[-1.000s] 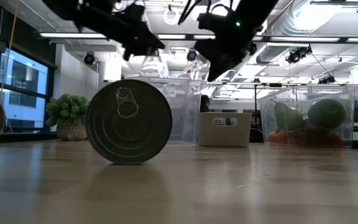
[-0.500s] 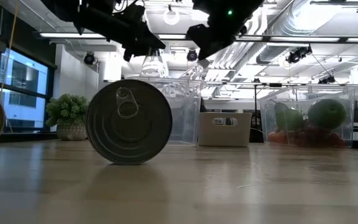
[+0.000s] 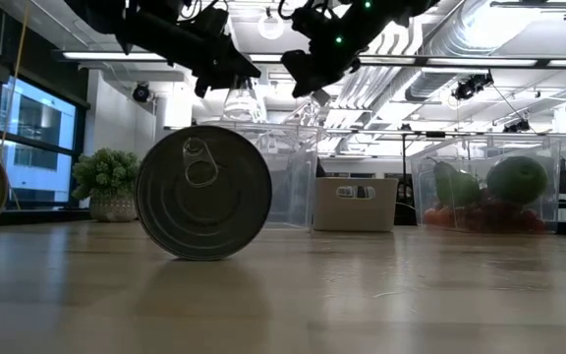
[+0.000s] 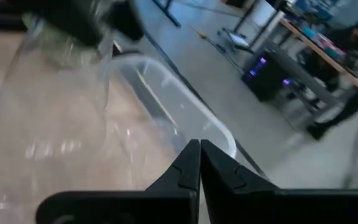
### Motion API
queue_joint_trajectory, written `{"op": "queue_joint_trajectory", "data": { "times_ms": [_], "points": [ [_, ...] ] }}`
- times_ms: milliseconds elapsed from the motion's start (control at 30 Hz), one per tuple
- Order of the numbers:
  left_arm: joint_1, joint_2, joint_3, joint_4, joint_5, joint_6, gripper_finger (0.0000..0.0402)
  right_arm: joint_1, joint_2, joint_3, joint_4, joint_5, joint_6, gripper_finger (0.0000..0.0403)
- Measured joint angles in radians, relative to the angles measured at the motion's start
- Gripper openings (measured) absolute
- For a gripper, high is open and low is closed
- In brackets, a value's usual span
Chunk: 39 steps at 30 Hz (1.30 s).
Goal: Pick & Place Food Item
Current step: Put the transparent bottle into the left transparent bin
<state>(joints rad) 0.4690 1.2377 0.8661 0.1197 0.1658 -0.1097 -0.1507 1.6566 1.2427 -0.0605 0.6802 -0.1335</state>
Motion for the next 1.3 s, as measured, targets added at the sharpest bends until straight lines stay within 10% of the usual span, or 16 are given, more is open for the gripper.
{"op": "queue_joint_trajectory", "data": {
  "times_ms": [567,900,1300],
  "points": [
    [0.000,-0.002,0.000,-0.010,-0.003,-0.012,0.0163,-0.120,0.000,0.000,0.290,-0.164,-0.266,0.0001],
    [-0.011,-0.099,-0.005,-0.060,-0.005,0.010,0.0165,0.012,-0.022,0.000,0.408,-0.154,-0.400,0.0001],
    [-0.075,-0.078,-0.001,-0.088,-0.064,0.243,0.0166,0.266,-0.030,0.000,0.410,0.251,-0.548,0.0015]
  ]
}}
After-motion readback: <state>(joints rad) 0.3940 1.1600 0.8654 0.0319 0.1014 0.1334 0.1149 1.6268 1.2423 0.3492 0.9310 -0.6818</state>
